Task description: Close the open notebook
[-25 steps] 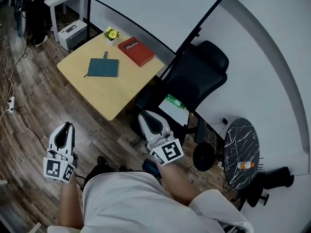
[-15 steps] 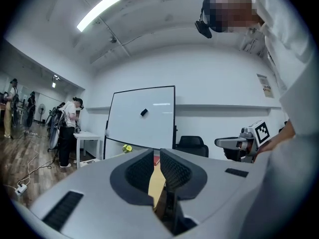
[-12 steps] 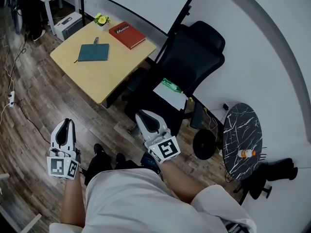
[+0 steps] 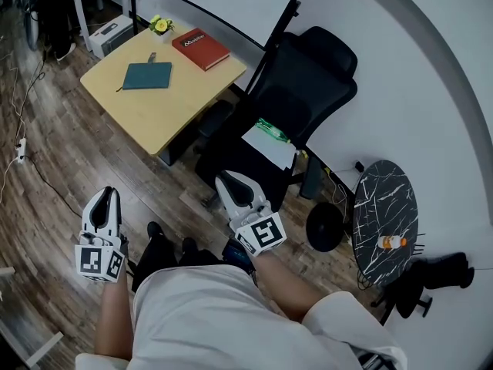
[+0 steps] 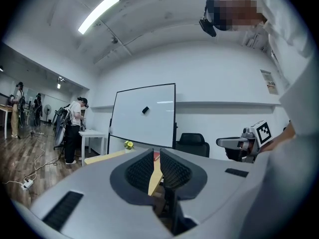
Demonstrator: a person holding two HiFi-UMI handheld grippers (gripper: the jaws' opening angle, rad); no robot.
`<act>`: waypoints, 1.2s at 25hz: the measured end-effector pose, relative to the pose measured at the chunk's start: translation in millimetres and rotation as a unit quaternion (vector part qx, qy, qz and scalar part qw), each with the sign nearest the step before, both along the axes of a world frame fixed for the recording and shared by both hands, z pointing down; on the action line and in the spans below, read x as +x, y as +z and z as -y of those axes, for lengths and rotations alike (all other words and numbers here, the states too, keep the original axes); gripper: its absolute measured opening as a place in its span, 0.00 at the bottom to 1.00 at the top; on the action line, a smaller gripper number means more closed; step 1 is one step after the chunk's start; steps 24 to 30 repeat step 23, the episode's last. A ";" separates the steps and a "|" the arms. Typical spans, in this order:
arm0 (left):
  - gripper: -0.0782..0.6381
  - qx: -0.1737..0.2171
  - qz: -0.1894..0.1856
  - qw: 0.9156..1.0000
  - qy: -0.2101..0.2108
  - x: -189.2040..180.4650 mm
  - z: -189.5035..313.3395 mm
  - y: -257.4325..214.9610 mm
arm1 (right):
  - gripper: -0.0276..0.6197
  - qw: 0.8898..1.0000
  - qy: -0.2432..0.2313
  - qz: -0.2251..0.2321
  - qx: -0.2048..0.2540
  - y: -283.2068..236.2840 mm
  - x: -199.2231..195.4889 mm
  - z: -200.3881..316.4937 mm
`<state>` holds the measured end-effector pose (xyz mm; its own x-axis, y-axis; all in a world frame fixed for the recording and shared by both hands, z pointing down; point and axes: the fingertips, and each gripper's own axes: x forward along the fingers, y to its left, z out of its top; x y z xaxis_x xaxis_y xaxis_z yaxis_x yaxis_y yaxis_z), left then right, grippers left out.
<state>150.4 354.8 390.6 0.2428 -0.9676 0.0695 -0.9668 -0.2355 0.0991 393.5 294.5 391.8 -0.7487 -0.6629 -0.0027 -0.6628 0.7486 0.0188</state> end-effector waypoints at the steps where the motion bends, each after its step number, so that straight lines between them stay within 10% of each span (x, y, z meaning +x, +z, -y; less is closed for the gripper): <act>1: 0.17 0.001 0.000 1.000 -0.001 0.9 -1.0 0.2 | 0.12 1.000 0.003 0.001 -0.001 1.0 1.4 0.3; 30: 0.17 0.007 -0.012 1.000 0.000 -2.3 -16.9 0.6 | 0.12 0.999 0.030 0.019 -0.010 10.1 11.1 -1.6</act>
